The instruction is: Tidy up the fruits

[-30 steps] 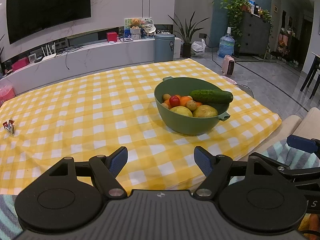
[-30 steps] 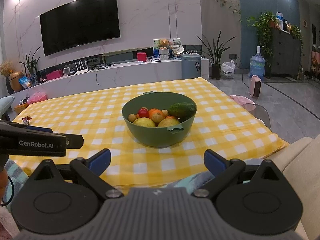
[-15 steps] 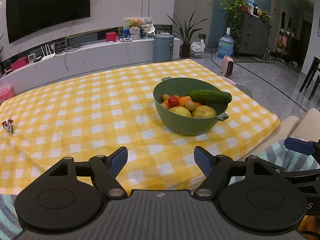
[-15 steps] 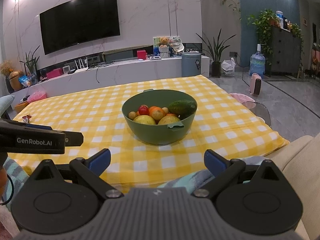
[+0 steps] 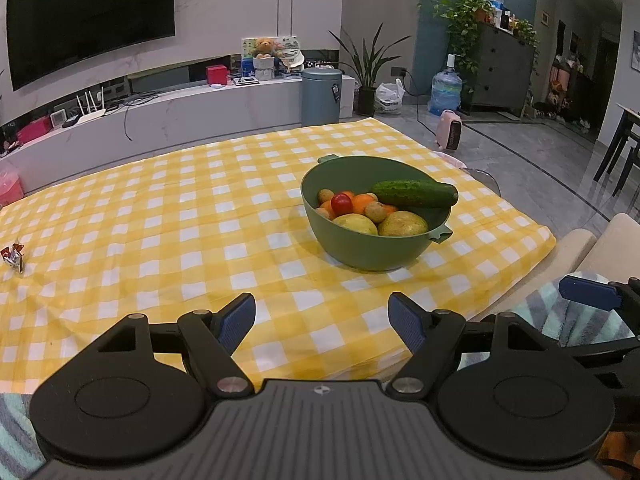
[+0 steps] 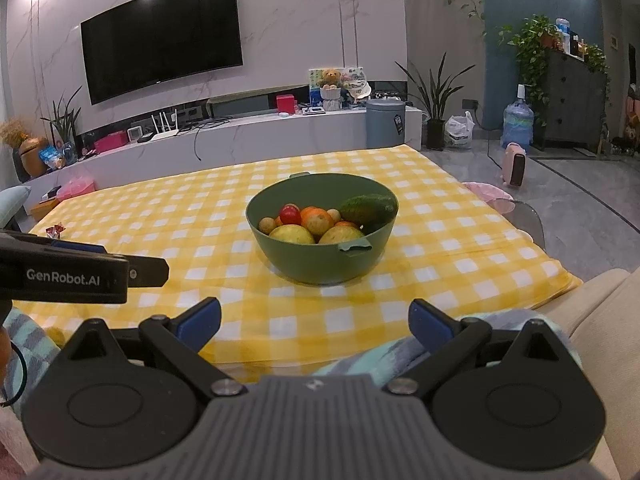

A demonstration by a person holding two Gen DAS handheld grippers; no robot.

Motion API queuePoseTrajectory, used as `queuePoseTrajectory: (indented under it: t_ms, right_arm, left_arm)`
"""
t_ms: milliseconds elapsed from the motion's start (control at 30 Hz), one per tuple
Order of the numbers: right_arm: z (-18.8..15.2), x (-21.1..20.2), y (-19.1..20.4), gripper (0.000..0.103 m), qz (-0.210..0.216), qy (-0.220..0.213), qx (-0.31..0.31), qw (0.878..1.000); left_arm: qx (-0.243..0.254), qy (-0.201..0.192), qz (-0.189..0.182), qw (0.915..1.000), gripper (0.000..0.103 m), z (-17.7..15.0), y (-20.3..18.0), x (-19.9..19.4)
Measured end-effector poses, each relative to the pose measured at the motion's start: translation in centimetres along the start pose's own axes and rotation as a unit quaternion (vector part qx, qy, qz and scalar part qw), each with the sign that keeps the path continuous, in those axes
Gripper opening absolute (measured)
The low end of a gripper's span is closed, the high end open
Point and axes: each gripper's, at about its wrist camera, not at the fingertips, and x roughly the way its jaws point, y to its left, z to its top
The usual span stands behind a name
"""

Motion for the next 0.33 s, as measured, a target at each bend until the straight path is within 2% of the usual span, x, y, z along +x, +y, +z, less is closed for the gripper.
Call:
queuePoseTrajectory:
  t_ms: [333]
  right_arm:
    - [0.11,0.46,-0.03,0.097,0.005,0.007,0.000,1.000]
  left_arm:
    - [0.005,-0.005,0.005,1.0000,0.089,0.43,0.30,-0.20]
